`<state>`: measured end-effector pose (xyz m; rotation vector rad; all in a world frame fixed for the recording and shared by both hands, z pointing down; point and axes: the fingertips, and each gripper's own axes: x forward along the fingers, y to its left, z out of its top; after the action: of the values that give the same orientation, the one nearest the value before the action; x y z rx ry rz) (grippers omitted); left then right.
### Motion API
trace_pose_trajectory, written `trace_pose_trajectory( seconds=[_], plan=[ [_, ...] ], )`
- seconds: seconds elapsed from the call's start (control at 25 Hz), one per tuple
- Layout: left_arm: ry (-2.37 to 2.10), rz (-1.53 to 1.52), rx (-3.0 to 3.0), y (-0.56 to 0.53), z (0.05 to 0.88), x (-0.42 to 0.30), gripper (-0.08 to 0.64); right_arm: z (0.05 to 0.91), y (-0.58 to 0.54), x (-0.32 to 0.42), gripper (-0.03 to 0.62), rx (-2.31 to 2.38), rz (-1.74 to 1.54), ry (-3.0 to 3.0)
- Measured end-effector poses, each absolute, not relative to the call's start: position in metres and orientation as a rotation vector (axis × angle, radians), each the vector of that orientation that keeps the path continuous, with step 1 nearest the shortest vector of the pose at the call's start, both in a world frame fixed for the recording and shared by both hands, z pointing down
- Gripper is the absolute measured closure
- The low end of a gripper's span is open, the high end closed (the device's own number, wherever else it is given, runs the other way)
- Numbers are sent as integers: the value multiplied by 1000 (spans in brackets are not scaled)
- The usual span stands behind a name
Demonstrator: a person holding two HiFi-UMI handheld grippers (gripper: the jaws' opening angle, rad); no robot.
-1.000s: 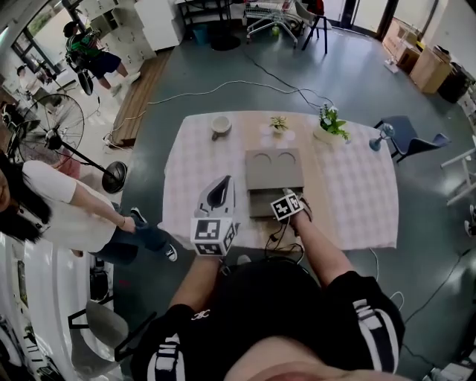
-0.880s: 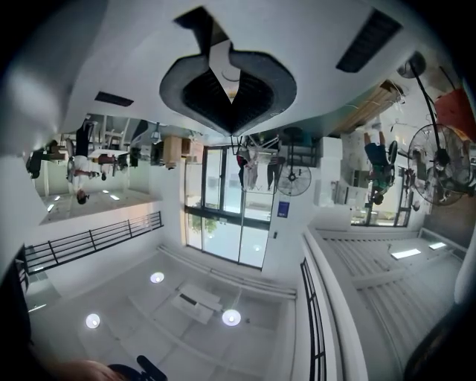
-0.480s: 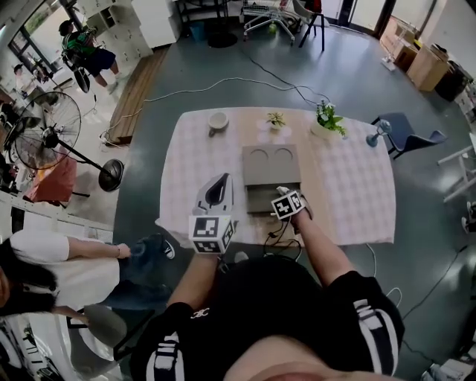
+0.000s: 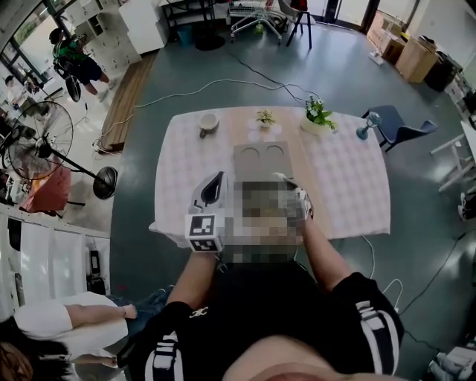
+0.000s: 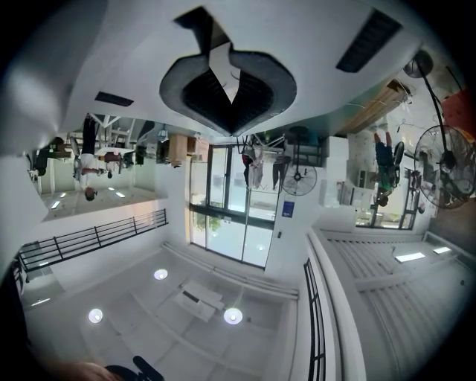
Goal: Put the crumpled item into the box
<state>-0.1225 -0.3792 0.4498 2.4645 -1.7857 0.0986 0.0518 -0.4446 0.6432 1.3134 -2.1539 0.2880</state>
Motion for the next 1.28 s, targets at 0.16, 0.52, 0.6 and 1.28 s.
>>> trace_pose_trajectory(
  seconds=[0.16, 0.52, 0.6, 1.28],
  plan=[
    [-1785, 85, 2474, -378, 445, -121, 563, 562, -445, 50, 552, 1458, 220, -2335],
    [-1784, 68, 2497, -373, 435, -114, 563, 410, -420, 46, 552, 1639, -14, -2728],
    [-1788, 61, 2502, -371, 433, -115, 563, 394, -411, 46, 552, 1665, -72, -2752],
    [-1798, 35, 2516, -364, 425, -117, 563, 385, -392, 46, 551, 1697, -99, -2775]
  ],
)
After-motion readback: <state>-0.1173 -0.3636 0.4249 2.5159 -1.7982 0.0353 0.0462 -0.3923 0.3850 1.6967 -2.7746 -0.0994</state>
